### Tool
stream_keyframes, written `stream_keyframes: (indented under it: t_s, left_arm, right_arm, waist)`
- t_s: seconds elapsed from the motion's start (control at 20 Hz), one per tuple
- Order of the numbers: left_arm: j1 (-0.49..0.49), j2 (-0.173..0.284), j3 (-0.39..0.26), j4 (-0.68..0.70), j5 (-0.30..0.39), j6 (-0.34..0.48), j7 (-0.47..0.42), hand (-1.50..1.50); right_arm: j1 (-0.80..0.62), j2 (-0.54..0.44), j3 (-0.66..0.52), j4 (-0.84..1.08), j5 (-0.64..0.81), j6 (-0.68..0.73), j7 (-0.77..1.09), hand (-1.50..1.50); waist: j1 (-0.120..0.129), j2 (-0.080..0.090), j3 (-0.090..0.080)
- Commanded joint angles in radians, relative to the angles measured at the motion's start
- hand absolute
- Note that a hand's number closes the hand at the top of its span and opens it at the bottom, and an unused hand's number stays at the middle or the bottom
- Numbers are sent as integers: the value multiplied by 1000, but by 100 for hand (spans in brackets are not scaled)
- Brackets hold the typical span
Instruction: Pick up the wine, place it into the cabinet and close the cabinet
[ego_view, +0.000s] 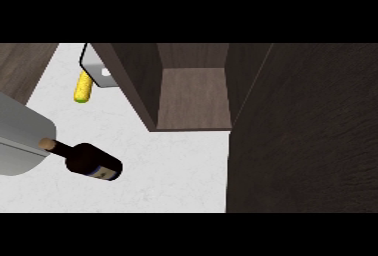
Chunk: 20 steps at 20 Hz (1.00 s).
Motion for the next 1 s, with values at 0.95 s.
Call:
stream_keyframes:
  t_s: [0.95]
  left_arm:
    - [-162,-259,-217,272,-585,-237,-121,-150]
  right_arm:
    - [18,9,-56,-174,-143,-2,81,-150]
  waist:
    - [-5,6,0]
